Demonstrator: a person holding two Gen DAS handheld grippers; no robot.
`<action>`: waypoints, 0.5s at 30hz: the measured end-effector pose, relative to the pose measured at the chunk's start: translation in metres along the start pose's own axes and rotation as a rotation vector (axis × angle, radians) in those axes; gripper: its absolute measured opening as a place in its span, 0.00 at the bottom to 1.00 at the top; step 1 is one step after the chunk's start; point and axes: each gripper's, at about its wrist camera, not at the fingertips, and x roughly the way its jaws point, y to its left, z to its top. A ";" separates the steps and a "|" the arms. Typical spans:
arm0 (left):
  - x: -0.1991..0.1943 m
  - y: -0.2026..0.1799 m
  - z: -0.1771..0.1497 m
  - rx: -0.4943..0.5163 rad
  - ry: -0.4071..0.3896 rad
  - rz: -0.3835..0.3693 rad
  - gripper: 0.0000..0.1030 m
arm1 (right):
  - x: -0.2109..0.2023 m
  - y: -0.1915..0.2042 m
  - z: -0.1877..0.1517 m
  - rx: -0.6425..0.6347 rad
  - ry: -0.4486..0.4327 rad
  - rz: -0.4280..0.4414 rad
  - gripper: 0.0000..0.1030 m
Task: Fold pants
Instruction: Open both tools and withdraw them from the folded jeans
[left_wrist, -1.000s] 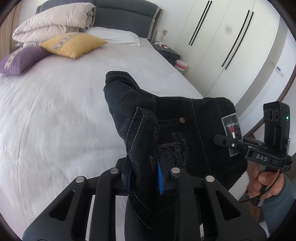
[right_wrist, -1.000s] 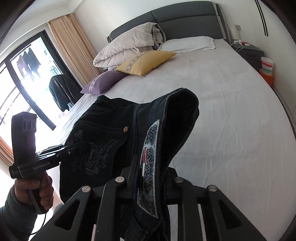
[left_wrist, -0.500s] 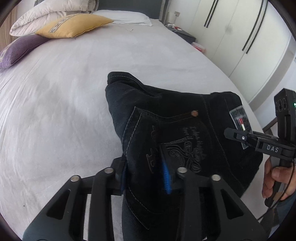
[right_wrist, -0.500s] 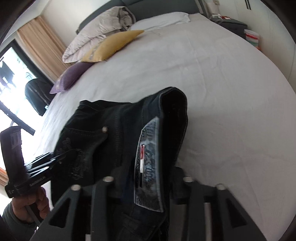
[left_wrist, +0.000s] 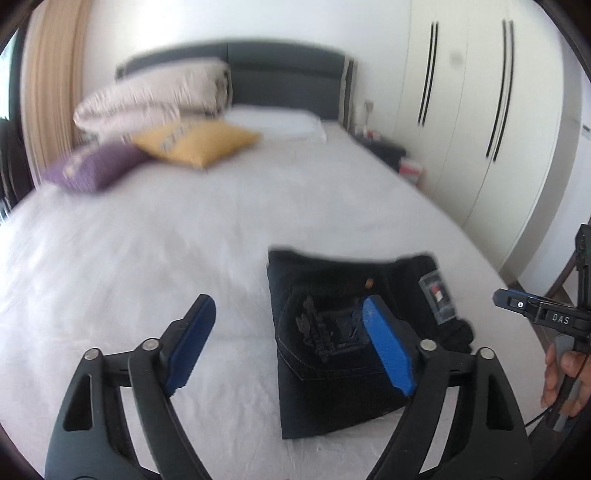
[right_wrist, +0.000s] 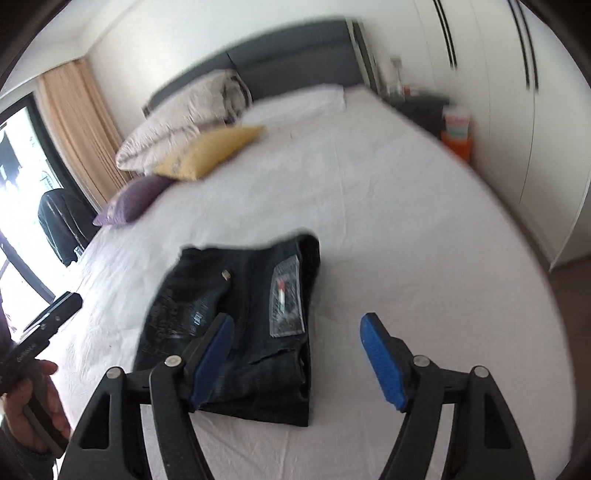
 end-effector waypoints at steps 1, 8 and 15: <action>-0.023 -0.005 0.002 0.020 -0.062 0.018 0.92 | -0.020 0.007 0.001 -0.020 -0.053 -0.010 0.78; -0.163 -0.049 0.019 0.174 -0.354 0.254 1.00 | -0.172 0.061 0.001 -0.153 -0.504 -0.057 1.00; -0.249 -0.049 0.023 0.093 -0.436 0.270 1.00 | -0.269 0.088 -0.001 -0.186 -0.722 -0.073 1.00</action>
